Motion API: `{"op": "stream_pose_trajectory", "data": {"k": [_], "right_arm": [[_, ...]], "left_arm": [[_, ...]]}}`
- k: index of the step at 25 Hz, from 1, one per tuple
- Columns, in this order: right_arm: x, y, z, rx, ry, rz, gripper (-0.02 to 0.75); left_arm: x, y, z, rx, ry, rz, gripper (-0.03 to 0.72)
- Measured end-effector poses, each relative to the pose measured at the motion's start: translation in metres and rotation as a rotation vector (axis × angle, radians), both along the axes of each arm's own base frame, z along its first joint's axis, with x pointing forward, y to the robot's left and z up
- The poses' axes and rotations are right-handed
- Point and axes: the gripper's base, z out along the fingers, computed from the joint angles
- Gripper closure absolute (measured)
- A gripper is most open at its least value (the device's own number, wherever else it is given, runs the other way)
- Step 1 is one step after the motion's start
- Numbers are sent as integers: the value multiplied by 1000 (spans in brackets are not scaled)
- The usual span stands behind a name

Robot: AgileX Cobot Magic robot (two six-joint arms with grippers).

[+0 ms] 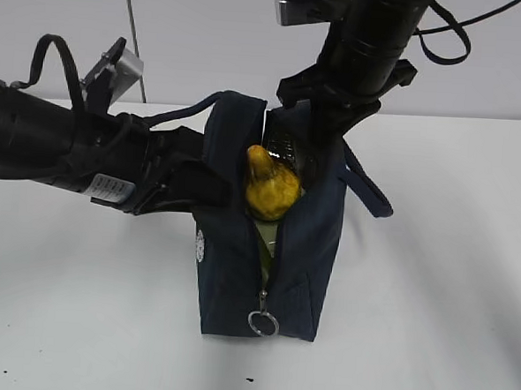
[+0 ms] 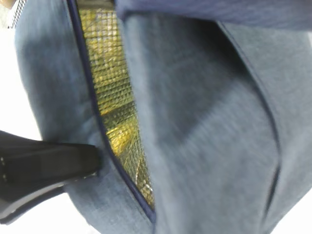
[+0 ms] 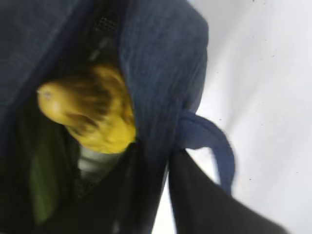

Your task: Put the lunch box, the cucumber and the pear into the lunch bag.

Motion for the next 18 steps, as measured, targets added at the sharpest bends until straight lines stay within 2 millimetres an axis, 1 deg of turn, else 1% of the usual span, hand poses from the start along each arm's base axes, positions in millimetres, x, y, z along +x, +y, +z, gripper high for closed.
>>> {"op": "stream_pose_trajectory", "data": {"k": [1, 2, 3, 5, 6, 8, 13, 16, 18], "right_arm": [[0, 1, 0, 7, 3, 0, 552], [-1, 1, 0, 15, 6, -1, 466], [-1, 1, 0, 17, 7, -1, 428], [-1, 2, 0, 26, 11, -1, 273], [-1, 3, 0, 31, 13, -1, 232], [-2, 4, 0, 43, 18, -2, 201], [-2, 5, 1, 51, 18, 18, 193], [-5, 4, 9, 60, -1, 24, 193], [-10, 2, 22, 71, -28, 27, 196]], "left_arm": [[0, 0, 0, 0, 1, -2, 458], [0, 0, 0, 1, 0, -5, 428], [-1, 0, 0, 3, 0, -9, 400], [-2, 0, -1, 9, -1, -27, 373], [-3, -1, -1, 9, 2, -43, 366], [-7, -1, -1, 12, 9, -90, 359], [-14, -1, -4, 46, 13, -186, 357], [-15, 0, -5, 73, 2, -207, 357], [-16, 0, -5, 79, -10, -234, 357]]}}
